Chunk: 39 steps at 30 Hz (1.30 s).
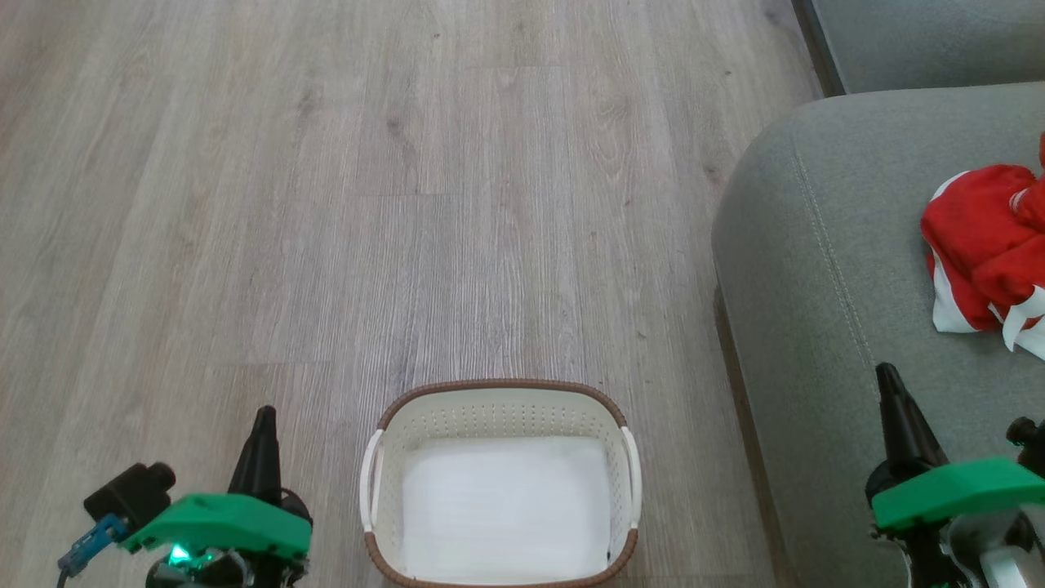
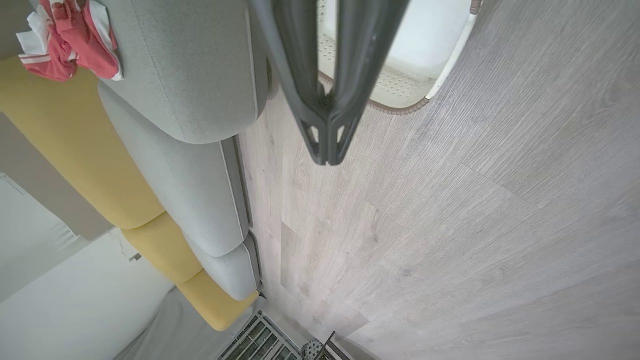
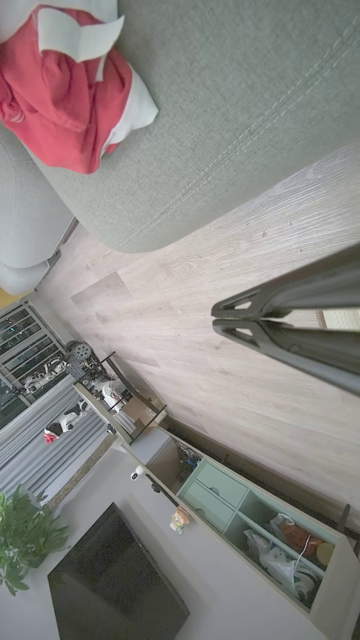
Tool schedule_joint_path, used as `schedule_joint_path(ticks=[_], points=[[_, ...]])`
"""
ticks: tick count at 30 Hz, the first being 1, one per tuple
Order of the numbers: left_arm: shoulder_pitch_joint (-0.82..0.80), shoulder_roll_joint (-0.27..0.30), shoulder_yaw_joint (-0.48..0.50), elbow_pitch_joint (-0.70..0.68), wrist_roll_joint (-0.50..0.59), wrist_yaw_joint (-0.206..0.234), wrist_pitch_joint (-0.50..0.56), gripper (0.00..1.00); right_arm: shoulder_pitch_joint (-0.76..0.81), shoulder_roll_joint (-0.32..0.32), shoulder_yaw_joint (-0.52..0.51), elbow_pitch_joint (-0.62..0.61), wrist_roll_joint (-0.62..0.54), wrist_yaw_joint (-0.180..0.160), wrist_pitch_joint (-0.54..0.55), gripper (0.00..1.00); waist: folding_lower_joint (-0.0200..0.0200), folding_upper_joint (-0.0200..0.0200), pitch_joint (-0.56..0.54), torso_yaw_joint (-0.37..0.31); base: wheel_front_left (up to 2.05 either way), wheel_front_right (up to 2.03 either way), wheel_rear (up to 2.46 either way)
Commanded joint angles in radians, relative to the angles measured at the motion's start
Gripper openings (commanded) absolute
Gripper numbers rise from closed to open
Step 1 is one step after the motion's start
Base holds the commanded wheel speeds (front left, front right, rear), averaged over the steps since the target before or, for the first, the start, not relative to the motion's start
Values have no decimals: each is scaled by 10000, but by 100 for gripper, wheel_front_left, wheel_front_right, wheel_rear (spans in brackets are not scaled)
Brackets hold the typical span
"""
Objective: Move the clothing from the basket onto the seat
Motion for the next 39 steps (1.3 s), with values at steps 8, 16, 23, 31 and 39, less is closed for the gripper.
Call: schedule_joint_path(ticks=[8,16,23,31,39], points=[[-623,21,358,-368,-1051,-157,263,0,-589,98,-156,-217,977,0,280,0,0,0,-13,-11,0,0,0],[-681,22,516,-386,-1932,-229,494,0,-677,238,-258,-136,1771,0,512,0,0,0,-25,-23,0,0,0],[-731,23,653,-401,-2702,-293,696,0,-755,361,-349,-65,2465,0,715,0,0,0,-35,-32,0,0,0],[-795,23,829,-421,-3693,-374,955,0,-855,520,-467,26,3356,0,978,0,0,0,-49,-45,0,0,0],[-852,24,984,-439,-4571,-446,1184,0,-944,662,-573,107,4144,-1,1212,0,0,0,-61,-56,0,0,0]])
